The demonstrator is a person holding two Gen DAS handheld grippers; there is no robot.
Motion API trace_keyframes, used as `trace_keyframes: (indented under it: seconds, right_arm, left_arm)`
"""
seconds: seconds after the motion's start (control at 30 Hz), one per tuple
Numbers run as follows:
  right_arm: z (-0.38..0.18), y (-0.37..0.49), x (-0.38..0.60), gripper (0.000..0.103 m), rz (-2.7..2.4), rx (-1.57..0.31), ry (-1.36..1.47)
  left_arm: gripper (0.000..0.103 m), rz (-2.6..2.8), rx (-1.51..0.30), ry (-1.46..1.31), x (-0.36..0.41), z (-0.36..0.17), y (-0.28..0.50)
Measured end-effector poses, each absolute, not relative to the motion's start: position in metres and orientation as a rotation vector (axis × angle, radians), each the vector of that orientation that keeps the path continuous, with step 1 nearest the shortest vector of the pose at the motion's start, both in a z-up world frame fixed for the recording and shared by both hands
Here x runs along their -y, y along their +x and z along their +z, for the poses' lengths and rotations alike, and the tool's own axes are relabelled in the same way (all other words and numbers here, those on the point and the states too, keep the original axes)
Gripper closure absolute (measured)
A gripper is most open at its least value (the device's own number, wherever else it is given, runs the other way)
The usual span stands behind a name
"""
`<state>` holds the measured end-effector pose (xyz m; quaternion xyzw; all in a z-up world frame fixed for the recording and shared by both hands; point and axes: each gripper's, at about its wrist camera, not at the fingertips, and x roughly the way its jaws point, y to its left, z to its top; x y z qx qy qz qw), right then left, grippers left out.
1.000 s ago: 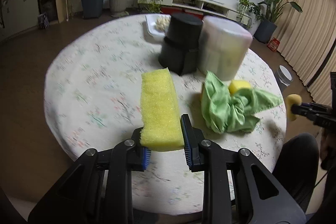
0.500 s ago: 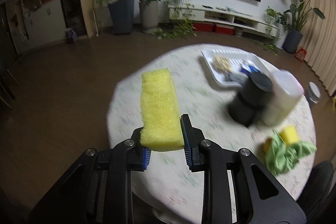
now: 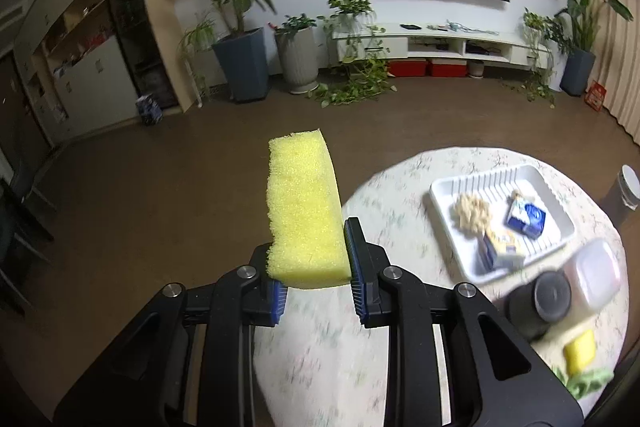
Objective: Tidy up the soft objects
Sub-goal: 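Lift both sponges and carry them toward the white tray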
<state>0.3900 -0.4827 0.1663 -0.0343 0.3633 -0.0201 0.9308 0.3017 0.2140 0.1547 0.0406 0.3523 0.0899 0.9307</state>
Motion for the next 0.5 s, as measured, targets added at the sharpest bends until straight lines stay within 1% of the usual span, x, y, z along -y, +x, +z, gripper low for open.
trace_keyframes:
  seconds: [0.1,0.27,0.4,0.5]
  right_arm:
    - [0.179,0.43,0.464,0.07,-0.029,-0.734,-0.097]
    - [0.185,0.489,0.414,0.07,0.027,-0.731,-0.158]
    - [0.176,0.524,0.368,0.07,0.098,-0.745,-0.206]
    - [0.151,0.543,0.322,0.07,0.177,-0.775,-0.267]
  left_arm:
    - [0.08,0.143,-0.734,0.112,-0.197,0.156,0.337]
    - [0.08,0.054,-0.751,0.172,-0.156,0.148,0.395]
    - [0.08,-0.047,-0.792,0.215,-0.122,0.121,0.429]
    - [0.08,-0.116,-0.833,0.234,-0.103,0.091,0.444]
